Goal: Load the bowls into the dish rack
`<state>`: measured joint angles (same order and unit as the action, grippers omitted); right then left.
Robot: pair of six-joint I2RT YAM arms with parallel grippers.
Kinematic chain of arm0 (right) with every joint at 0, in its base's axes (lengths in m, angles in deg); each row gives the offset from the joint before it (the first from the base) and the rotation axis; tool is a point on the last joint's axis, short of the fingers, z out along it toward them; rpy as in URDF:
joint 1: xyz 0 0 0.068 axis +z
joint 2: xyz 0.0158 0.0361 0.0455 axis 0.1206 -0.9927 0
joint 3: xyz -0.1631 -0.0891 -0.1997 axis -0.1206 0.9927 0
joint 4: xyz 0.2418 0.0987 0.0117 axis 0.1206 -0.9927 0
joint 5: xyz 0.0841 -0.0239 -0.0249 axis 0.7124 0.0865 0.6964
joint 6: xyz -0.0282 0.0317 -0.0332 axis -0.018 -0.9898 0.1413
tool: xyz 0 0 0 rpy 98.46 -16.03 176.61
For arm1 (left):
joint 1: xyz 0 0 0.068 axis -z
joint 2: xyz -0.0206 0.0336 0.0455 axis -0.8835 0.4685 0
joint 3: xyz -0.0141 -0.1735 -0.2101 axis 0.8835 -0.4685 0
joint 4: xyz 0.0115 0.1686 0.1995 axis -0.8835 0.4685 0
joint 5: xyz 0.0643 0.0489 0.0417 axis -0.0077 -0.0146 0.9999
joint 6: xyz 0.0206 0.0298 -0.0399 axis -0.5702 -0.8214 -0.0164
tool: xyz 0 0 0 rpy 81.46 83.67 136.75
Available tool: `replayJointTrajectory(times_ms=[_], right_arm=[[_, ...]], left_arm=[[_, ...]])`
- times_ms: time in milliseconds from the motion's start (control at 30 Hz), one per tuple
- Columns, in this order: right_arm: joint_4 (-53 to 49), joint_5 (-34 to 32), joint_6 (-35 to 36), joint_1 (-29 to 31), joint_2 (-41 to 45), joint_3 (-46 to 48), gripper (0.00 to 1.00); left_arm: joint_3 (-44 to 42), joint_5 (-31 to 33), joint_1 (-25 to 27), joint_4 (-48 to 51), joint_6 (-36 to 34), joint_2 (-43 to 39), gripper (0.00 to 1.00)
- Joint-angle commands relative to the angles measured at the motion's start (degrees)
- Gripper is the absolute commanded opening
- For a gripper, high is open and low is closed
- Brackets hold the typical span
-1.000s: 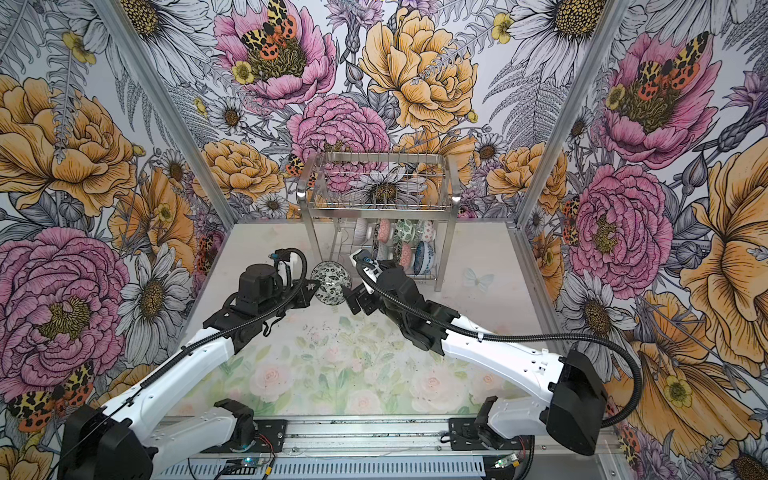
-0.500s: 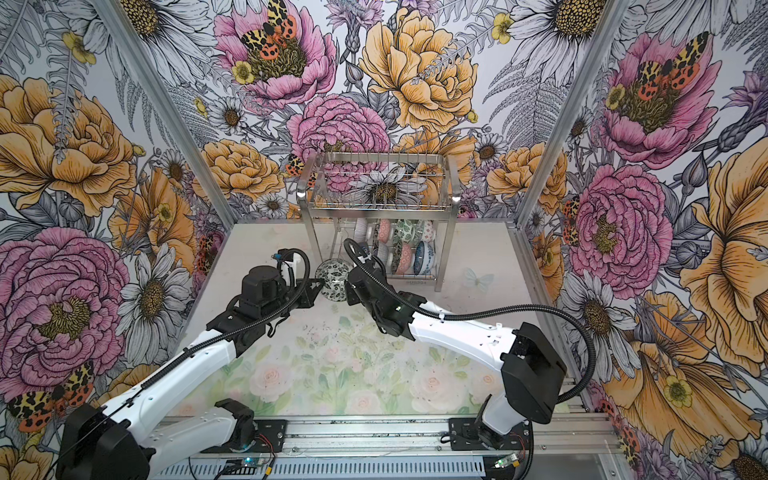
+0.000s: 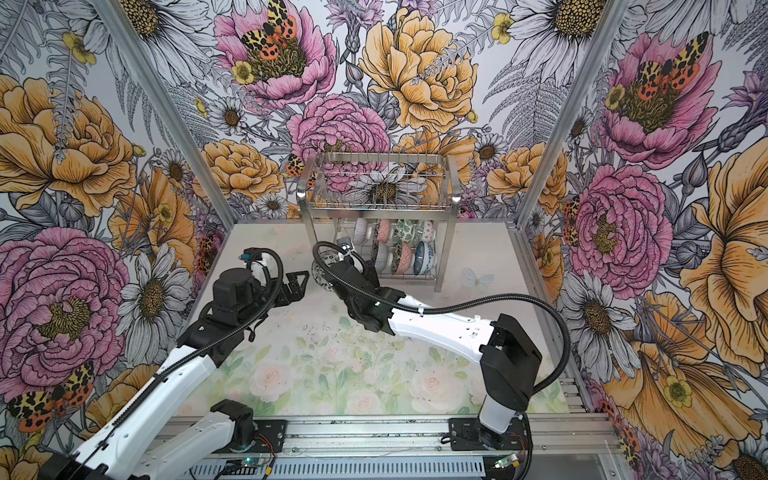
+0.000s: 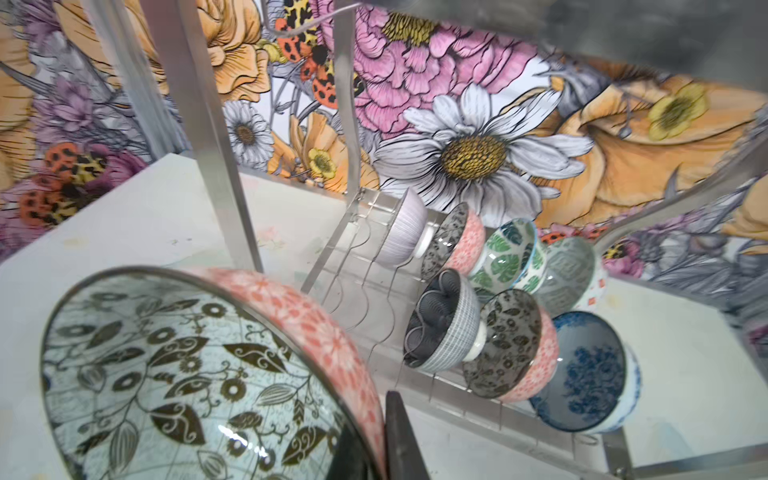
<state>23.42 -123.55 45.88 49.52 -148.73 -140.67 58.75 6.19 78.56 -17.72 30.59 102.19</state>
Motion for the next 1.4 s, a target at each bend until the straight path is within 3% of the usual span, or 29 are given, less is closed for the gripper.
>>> replayJointTrajectory(times_ms=[0,233,633,1200,1367], right_arm=[[1.0,-15.6,8.0,-0.1,-6.1,-4.9,0.0],[3.8,-23.2,15.8,-2.2,-15.4,-11.1,0.0],[18.2,-26.7,30.8,-6.5,-25.7,-17.0,0.0],[20.0,-27.0,31.0,-8.9,-35.2,-24.7,0.0],[23.1,-27.8,34.0,-9.1,-38.5,-27.6,0.0]], left_arm=[[0.6,4.1,-2.8,5.6,-1.5,-1.9,0.99],[-2.5,2.0,-5.0,5.2,-0.3,-3.2,0.99],[-3.3,0.4,-5.3,3.4,-0.5,-1.1,0.99],[-3.8,0.5,-5.2,3.3,-0.6,-1.3,0.99],[-3.8,0.2,-5.2,3.2,-0.6,-1.2,0.99]])
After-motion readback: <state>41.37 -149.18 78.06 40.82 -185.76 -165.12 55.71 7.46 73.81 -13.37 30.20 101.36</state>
